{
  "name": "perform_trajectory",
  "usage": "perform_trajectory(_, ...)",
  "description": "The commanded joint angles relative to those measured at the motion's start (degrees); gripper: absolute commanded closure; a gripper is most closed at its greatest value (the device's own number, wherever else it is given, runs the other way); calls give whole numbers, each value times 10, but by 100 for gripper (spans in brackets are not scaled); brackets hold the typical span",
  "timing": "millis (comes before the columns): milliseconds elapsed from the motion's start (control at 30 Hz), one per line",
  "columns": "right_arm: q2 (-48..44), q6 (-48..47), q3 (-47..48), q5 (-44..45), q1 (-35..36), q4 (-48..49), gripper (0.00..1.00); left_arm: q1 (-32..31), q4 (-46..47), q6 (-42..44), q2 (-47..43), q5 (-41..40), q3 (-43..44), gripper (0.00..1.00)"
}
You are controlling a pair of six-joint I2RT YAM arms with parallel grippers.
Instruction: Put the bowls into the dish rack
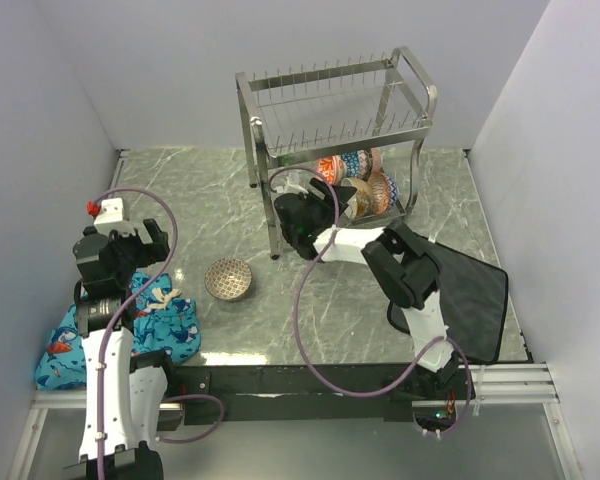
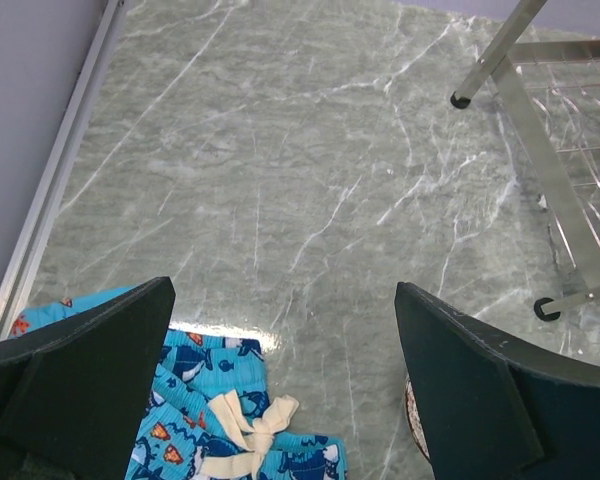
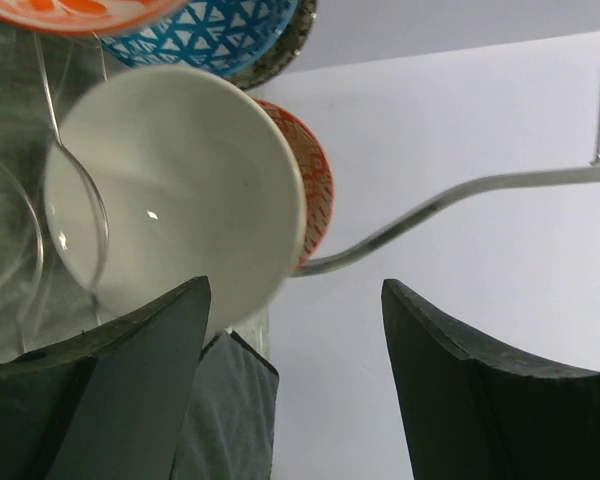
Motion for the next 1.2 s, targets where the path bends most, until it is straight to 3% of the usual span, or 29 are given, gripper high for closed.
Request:
perform_trajectory(0,-100,33,-59,5,9,-14,23,-7,7,9,1,-8,52,1)
perform_trajectory(200,-225,107,-191,0,56,-90,20,-8,-12,20,11,-20,100,1)
perform_trajectory(300,-298,245,-229,-25,110,-280,19,-10,-19,20,15,-17,122,1)
perform_trajectory(333,-340,340,-227,-64,140,-420,17,-9,-20,20,17,-14,126,1)
perform_trajectory(400,-388,405,-187,-108,149,-512,7,-9,-19,26,19,-15,137,1)
perform_trajectory(433,-420,447,-163,-156,148,-609,4,-10,-19,31,19,-15,138,1)
perform_trajectory(533,-467,436,-97,-275,156,-662,0,-10,-25,35,14,-20,139,1)
perform_trajectory(567,-469,448,-22,-398,159,-694,0,-9,-31,33,7,-23,136,1)
perform_trajectory(633,-472,463,41,-524,158,-747,0,-10,-37,24,-1,-27,127,1)
perform_trajectory(667,-468,469,96,-582,159,-763,0,-10,-42,19,-11,-33,120,0)
perform_trajectory(700,-462,483,118,-699,160,-775,0,-10,-47,16,-15,-34,118,0)
perform_trajectory(767,-431,518,160,-766,161,-781,0,-7,-55,12,-28,-32,112,1)
perform_trajectory(800,-414,579,174,-804,163,-781,0,-6,-65,11,-31,-34,112,1)
perform_trajectory(933,-352,704,184,-796,168,-724,4,0,-88,16,-40,-48,119,1)
perform_trajectory(1167,-192,856,323,-715,171,-760,10,0,-120,31,-45,-65,133,1)
